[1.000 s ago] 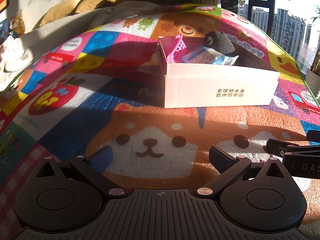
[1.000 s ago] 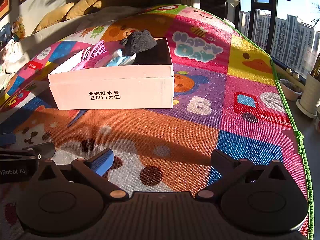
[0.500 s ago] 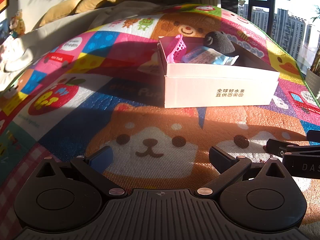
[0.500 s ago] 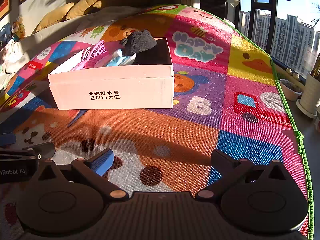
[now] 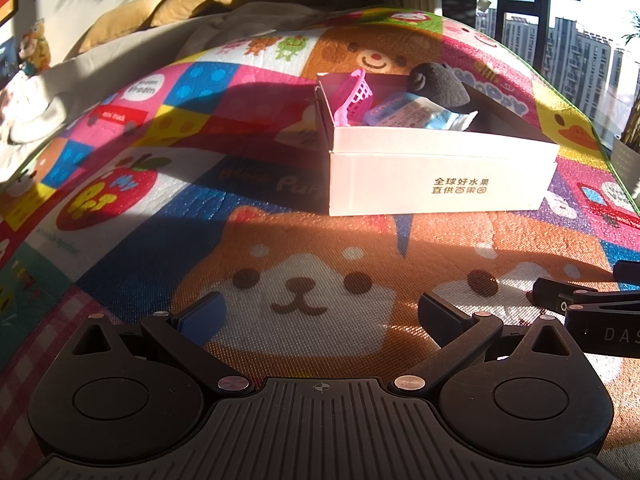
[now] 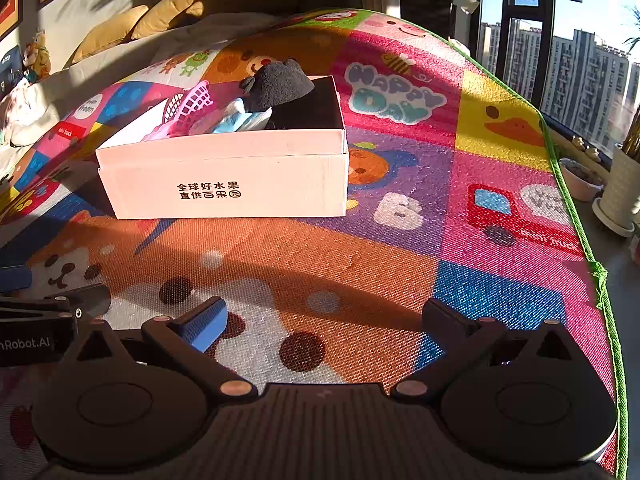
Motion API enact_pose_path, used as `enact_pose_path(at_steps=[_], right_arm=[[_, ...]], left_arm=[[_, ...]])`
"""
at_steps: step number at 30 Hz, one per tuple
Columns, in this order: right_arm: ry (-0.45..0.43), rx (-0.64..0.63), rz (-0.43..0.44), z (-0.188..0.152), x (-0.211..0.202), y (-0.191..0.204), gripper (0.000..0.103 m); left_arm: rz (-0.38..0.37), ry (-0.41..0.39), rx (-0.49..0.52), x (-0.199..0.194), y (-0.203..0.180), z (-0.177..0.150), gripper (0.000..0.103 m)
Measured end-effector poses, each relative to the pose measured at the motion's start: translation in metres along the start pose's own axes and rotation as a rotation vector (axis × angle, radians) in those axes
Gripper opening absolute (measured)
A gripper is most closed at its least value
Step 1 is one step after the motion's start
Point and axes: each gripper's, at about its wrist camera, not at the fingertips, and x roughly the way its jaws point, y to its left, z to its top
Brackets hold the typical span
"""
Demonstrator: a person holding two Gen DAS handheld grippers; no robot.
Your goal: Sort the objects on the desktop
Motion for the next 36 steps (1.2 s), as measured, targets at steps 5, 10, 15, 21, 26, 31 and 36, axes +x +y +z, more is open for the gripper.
enact_pose_path(at_steps=[5, 10, 15, 21, 26, 31, 36], right_arm=[[0.0, 0.0, 0.0, 0.0, 0.0, 0.0001, 0.103], [0.0, 0.0, 0.0, 0.0, 0.0, 0.0002, 0.103], [0.001, -0.003, -0.002, -0.0001, 0.0004, 0.0001, 0.103], [0.0, -0.002, -0.002, -0.0002, -0.0003, 0.0002, 0.103], [0.0, -0.002, -0.003, -0.0002, -0.0005, 0.0001, 0.103], [0.0, -0.002, -0.003, -0.0003, -0.0004, 0.0006, 0.103], [0.0, -0.002, -0.003, -0.0004, -0.0004, 0.0007, 0.103]], left_arm=[[-0.001, 0.0, -0.001, 0.0003, 0.0008, 0.0001, 0.103], [-0.001, 0.0, -0.001, 0.0003, 0.0007, 0.0002, 0.103], [-0.003, 0.0, -0.003, 0.0004, 0.0014, 0.0003, 0.103], [-0.003, 0.001, -0.001, 0.0005, 0.0007, 0.0007, 0.103], [-0.005, 0.001, -0.004, 0.0003, 0.0014, 0.0005, 0.103], [-0.007, 0.001, -0.004, 0.0006, 0.0027, 0.0006, 0.103], [-0.006, 0.001, -0.004, 0.0006, 0.002, 0.0007, 0.103]])
